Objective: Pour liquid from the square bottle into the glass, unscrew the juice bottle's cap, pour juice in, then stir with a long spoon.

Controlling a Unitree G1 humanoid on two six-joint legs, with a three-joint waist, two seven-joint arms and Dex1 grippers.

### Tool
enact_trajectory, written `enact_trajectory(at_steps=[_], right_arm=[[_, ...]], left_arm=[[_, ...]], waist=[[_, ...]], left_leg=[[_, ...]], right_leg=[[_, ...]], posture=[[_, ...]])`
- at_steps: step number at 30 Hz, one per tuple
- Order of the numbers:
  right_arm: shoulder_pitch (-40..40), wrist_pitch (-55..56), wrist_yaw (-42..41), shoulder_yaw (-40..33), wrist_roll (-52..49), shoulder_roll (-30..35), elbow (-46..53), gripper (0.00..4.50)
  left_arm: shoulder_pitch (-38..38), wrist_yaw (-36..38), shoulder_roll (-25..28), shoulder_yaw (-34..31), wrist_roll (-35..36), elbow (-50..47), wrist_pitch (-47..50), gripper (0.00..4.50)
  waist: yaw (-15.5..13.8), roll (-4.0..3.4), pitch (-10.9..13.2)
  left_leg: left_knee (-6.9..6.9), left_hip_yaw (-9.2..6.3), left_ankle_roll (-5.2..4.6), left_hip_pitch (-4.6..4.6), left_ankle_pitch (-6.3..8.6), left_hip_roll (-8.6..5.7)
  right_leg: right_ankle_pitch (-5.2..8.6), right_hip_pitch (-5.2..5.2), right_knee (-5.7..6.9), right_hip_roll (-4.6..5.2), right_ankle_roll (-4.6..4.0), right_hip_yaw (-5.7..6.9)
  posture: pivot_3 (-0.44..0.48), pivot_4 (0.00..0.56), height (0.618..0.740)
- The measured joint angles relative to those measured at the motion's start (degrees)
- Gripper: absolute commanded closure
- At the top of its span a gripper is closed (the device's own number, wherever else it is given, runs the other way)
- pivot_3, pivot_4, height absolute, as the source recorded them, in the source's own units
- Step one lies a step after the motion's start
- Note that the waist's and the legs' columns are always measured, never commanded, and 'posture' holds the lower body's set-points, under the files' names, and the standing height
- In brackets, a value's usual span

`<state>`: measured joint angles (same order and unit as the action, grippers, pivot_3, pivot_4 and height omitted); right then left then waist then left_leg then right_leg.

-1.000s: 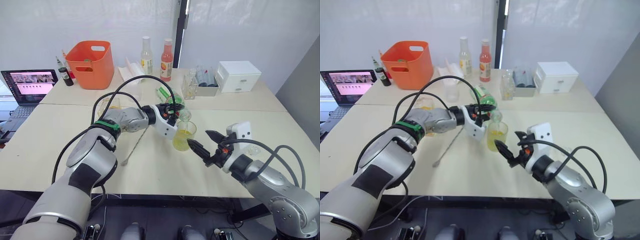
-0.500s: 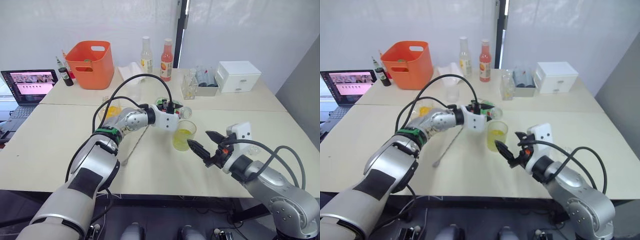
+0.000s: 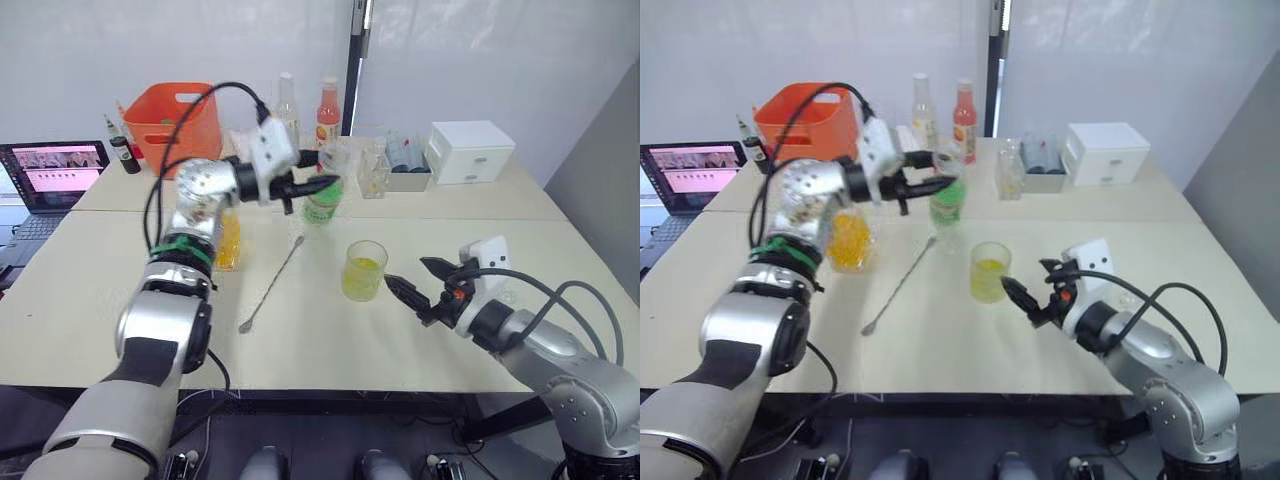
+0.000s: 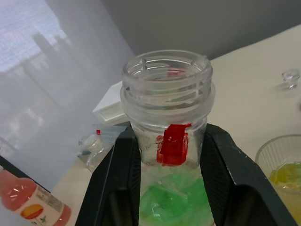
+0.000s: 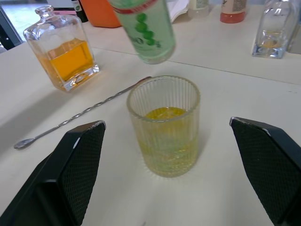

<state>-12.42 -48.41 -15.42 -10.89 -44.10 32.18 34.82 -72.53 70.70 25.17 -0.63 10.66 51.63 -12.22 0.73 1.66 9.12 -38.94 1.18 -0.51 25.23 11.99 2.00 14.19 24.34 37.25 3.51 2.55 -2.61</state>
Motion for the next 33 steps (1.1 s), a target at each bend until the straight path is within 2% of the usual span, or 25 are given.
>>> enact_trajectory(at_steps=[4, 8, 12, 18, 24, 29, 33], right_arm=[[-0.61, 0.97, -3.61, -1.22, 0.62, 2.39, -3.33, 0.02], [-1.3, 2.27, -6.88, -1.23, 1.21, 3.38, -5.65, 0.02], [-2.55, 2.68, -9.2, -0.9, 2.02, 3.79, -7.15, 0.02], [-3.77, 2.86, -12.0, -0.62, 2.84, 4.32, -8.85, 0.02], [-4.19, 3.3, -13.84, -0.94, 2.97, 4.44, -9.56, 0.02], [-4.08, 4.25, -14.71, -1.26, 3.47, 4.54, -9.76, 0.02], [-3.05, 4.4, -14.89, -1.62, 3.48, 4.56, -9.45, 0.02]], left_arm=[[6.56, 6.07, 8.53, -2.84, 9.49, -16.05, 23.35, 3.16], [14.12, 7.83, 16.43, -8.23, 19.47, -27.26, 42.06, 3.16], [18.95, 6.3, 22.06, -13.37, 24.32, -33.45, 50.08, 3.16], [28.64, 4.06, 29.03, -17.22, 24.67, -35.84, 51.19, 3.16], [31.38, 2.21, 34.18, -19.93, 22.22, -29.71, 47.91, 3.16], [30.91, 0.37, 34.86, -19.73, 17.95, -21.37, 41.0, 3.16], [25.56, -4.85, 32.41, -17.35, 12.22, -11.46, 32.31, 3.16]], waist=[[0.71, -0.02, -0.01], [1.15, -0.02, 0.0], [0.51, -0.02, -0.01], [-0.26, 0.01, 0.01], [-0.23, 0.05, 0.02], [-0.54, 0.05, 0.02], [-1.13, 0.11, 0.01]], left_leg=[[0.02, -0.04, 0.0, -0.04, 0.0, 0.05], [0.0, -0.14, 0.01, -0.03, -0.01, 0.08], [-0.04, -0.16, 0.06, -0.04, -0.04, 0.04], [-0.05, -0.15, 0.12, -0.05, -0.07, 0.03], [-0.04, -0.12, 0.13, -0.05, -0.08, 0.03], [-0.05, -0.11, 0.14, -0.05, -0.08, 0.02], [-0.08, -0.11, 0.15, -0.05, -0.09, 0.0]], right_leg=[[0.01, 0.03, 0.41, -0.04, -0.01, -0.01], [0.02, 0.03, 0.44, -0.07, -0.03, 0.04], [0.02, -0.02, 0.42, -0.04, -0.02, 0.03], [0.03, -0.02, 0.37, -0.03, -0.03, 0.03], [0.05, 0.04, 0.35, -0.03, -0.07, 0.03], [0.05, 0.02, 0.34, -0.03, -0.07, 0.03], [0.05, 0.0, 0.35, -0.02, -0.07, 0.05]], posture=[[0.0, 0.15, 0.715], [0.0, 0.15, 0.715], [0.0, 0.15, 0.715], [0.0, 0.15, 0.715], [0.0, 0.15, 0.715], [0.0, 0.15, 0.715], [0.0, 0.15, 0.715]])
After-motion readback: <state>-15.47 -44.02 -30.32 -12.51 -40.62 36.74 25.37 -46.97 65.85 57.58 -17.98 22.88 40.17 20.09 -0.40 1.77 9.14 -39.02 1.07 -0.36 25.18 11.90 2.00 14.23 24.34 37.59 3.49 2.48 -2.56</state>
